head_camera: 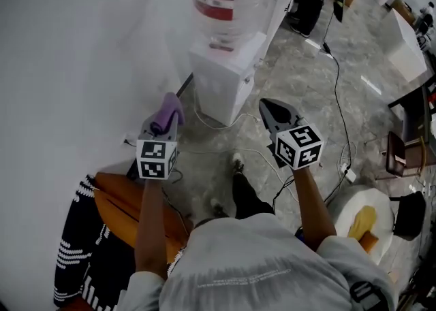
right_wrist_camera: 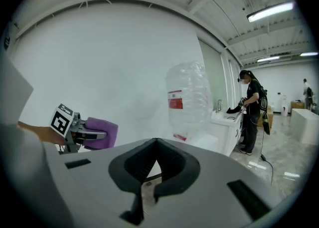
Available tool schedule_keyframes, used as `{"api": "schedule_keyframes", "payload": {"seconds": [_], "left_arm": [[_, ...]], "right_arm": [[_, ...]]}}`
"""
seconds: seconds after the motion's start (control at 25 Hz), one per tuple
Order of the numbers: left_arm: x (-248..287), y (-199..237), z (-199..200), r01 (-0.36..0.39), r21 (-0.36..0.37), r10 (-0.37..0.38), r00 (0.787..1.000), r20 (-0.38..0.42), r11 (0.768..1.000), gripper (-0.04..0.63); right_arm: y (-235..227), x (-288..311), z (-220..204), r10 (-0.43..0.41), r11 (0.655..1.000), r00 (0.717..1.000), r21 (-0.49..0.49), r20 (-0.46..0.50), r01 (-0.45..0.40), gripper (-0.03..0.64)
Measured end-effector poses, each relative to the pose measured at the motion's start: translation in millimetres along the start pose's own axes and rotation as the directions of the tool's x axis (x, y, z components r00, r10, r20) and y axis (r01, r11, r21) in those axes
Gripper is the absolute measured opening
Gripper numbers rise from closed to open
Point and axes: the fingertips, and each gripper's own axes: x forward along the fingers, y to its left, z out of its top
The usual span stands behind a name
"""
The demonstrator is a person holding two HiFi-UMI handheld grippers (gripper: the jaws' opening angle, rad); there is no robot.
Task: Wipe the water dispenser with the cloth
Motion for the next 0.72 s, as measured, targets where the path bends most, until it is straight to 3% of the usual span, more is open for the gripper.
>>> {"api": "schedule_keyframes", "payload": {"seconds": [0.24, 0.44, 0.72], "left_arm": [[86.8, 37.6, -0.6, -0.019, -0.043, 0.018, 0.999, -0.027, 0.999, 0.052], [168.4, 79.1, -10.2, -0.086, -0.110, 0.083, 0.996, -0.027, 0.990, 0.052], [282.1, 113.4, -48.2, -0.105, -0.145, 0.085, 0.987, -0.137, 0.984, 0.052]], "right_arm": [[-55.7, 71.8, -4.0, 0.009, 0.999, 1.000, 0.039, -0.028, -0.007, 0.008], [-101.6, 125.4, -18.5, -0.006, 0.999, 0.996, 0.031, -0.087, 0.008, 0.008], [-153.2, 179.8, -43.6, -0.047, 0.999, 0.985, 0.004, -0.166, 0.048, 0.008]]}}
